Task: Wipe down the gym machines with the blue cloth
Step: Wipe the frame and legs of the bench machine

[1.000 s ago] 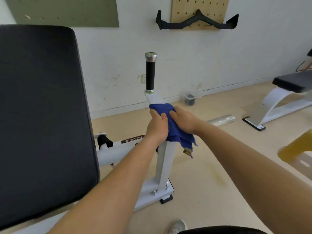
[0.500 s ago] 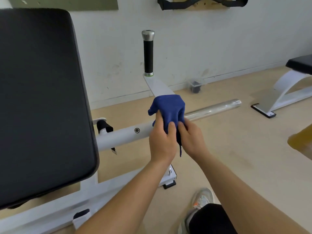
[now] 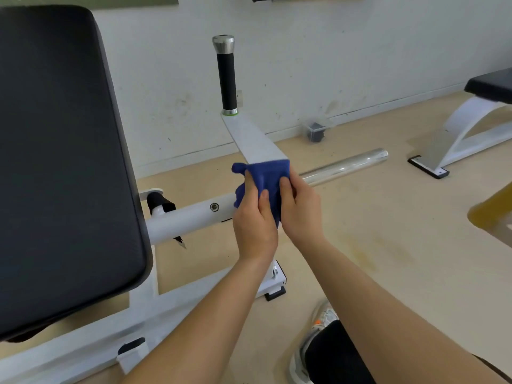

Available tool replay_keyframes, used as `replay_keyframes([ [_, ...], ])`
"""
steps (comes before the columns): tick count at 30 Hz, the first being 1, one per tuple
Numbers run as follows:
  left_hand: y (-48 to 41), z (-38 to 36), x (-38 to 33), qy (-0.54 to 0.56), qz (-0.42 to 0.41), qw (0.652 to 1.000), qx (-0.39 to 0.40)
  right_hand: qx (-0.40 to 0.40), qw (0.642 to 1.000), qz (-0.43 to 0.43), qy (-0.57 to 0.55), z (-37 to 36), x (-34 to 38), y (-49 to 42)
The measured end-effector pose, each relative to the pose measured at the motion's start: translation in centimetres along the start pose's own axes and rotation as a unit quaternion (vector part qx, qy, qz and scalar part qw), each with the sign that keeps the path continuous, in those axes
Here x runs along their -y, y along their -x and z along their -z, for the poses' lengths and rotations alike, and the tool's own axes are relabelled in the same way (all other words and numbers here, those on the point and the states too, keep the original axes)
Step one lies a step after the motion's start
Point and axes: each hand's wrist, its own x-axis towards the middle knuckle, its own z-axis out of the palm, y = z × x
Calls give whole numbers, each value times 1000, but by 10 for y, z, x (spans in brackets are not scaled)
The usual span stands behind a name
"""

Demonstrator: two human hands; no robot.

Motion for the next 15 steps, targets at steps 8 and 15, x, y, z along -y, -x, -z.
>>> replay_keyframes([
  [8,-18,-4,-3,51,-19,998,14,38,999,-17,-29,0,4,-9],
  [15,-29,-17,18,-19,-37,999,-17,-6,1000,18,6,-26,-20,-18],
])
